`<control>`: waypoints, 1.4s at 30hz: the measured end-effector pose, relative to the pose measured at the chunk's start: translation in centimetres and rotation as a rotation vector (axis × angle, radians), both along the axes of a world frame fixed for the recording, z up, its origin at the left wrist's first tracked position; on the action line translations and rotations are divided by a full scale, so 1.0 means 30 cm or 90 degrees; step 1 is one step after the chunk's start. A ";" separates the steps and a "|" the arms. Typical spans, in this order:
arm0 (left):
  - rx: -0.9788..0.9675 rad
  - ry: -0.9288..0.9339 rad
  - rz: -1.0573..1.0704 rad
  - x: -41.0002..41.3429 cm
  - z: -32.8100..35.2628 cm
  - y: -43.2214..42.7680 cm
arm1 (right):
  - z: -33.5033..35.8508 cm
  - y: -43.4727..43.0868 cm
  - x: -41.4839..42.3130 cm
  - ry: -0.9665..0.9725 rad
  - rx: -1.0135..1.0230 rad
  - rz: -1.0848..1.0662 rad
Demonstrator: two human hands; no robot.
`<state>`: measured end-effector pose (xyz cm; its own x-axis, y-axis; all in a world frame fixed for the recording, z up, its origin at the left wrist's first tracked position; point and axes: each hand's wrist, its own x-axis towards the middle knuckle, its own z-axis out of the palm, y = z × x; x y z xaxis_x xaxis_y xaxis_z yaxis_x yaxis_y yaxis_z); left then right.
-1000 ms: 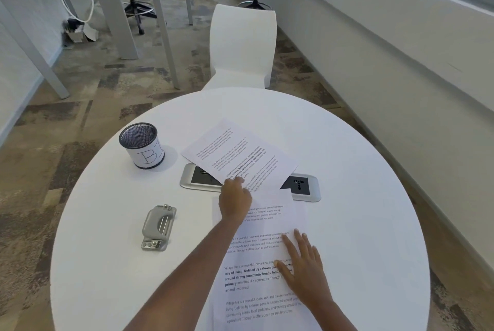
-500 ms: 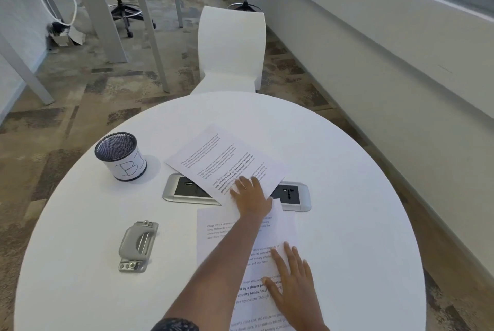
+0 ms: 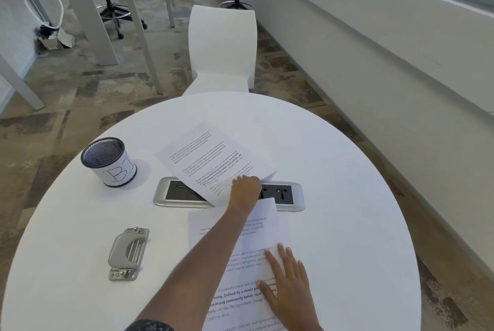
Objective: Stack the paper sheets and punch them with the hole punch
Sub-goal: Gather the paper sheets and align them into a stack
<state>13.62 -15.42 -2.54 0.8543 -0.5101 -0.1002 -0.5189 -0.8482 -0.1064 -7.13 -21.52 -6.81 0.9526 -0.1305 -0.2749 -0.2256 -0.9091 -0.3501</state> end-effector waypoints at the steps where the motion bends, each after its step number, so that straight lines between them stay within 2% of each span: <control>1: -0.004 -0.053 -0.032 -0.005 0.028 0.021 | -0.009 -0.003 -0.001 0.007 0.014 -0.007; 4: -0.042 -0.168 -0.100 -0.047 0.087 0.094 | -0.012 -0.003 0.003 0.008 0.006 -0.013; 6: -0.145 -0.215 -0.151 -0.083 0.098 0.136 | -0.012 -0.008 0.004 0.022 -0.011 -0.009; 10: -0.257 -0.249 -0.187 -0.217 0.125 0.235 | -0.013 -0.005 0.005 0.020 -0.015 -0.019; 12: -0.285 -0.241 -0.175 -0.275 0.134 0.290 | -0.009 -0.002 0.009 0.026 -0.020 -0.020; 18: -0.435 -0.294 -0.001 -0.313 0.256 0.413 | 0.041 0.001 0.051 0.037 -0.086 -0.010; 25: -0.493 -0.359 -0.051 -0.391 0.320 0.444 | 0.106 0.002 0.133 0.120 -0.095 -0.014; 28: -0.441 -0.308 -0.145 -0.475 0.232 0.443 | 0.118 0.003 0.128 0.098 0.001 -0.078; 32: -0.354 -0.139 -0.255 -0.603 0.080 0.451 | 0.130 -0.039 0.082 -0.068 0.269 -0.306; 35: -0.295 -0.048 -0.327 -0.667 -0.021 0.458 | 0.162 -0.067 0.035 -0.059 0.417 -0.454; 36: -0.291 -0.044 -0.348 -0.682 -0.046 0.457 | 0.166 -0.071 0.024 -0.044 0.416 -0.475; 40: -0.305 -0.019 -0.371 -0.720 -0.104 0.453 | 0.179 -0.053 -0.009 0.003 0.261 -0.453; 42: -0.301 -0.006 -0.340 -0.729 -0.099 0.454 | 0.158 -0.045 -0.030 0.011 0.215 -0.457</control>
